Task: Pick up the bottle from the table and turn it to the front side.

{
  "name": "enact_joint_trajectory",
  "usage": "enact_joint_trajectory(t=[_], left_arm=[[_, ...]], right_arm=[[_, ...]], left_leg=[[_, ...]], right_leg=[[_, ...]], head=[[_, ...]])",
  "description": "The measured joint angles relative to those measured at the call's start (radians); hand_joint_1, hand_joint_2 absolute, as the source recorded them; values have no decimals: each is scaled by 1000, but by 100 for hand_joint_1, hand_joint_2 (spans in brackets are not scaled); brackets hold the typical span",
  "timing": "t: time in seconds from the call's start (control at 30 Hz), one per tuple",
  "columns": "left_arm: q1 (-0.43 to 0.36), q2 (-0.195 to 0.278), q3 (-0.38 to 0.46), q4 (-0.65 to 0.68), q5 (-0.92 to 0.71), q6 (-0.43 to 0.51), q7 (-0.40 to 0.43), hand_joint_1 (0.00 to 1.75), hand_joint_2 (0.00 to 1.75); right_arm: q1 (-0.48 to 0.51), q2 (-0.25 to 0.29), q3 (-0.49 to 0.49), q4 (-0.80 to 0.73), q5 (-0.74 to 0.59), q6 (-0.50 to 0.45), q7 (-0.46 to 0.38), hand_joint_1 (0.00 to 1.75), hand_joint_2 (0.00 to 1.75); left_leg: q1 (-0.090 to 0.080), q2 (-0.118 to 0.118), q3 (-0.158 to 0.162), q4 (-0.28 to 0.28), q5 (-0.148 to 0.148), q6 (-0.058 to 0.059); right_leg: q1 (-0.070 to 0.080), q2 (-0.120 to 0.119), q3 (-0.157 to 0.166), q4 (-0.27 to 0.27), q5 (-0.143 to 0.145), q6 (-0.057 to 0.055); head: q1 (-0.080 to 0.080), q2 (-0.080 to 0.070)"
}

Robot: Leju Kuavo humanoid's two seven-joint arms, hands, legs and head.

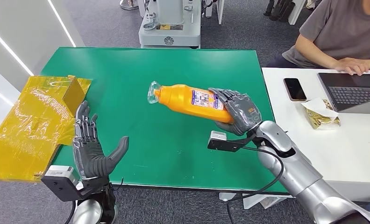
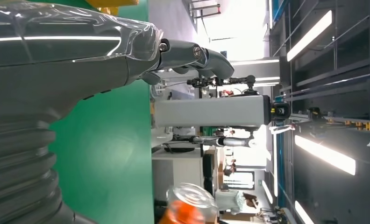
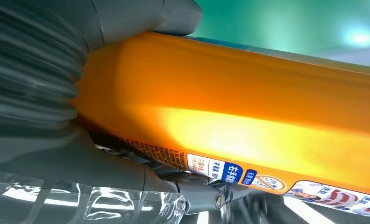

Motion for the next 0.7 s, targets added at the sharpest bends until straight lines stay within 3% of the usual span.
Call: enact_joint_trajectory(t=[0.23,0.37,0.57,0.7], left_arm=[[-18,0,-14,40,53,-45,2,0,175],[-23,0,-30,59,58,-50,4,0,175],[-51,4,-55,77,74,-80,13,0,175],[-79,7,-68,83,76,-100,23,0,175]], right_arm=[[101,39,-66,-66,24,-273,-53,175,175],[157,62,-90,-88,5,-381,-109,175,175],[202,146,-165,-96,-7,-405,-238,175,175],[215,216,-195,-82,-16,-405,-275,175,175]], left_leg=[[0,0,0,0,0,0],[0,0,0,-1,0,0],[0,1,0,-1,0,0],[0,1,1,-1,0,0]], right_leg=[[0,0,0,0,0,0],[0,0,0,0,0,0],[0,1,0,0,0,0],[0,2,0,1,0,0]], head=[[0,0],[0,0],[0,0],[0,0]])
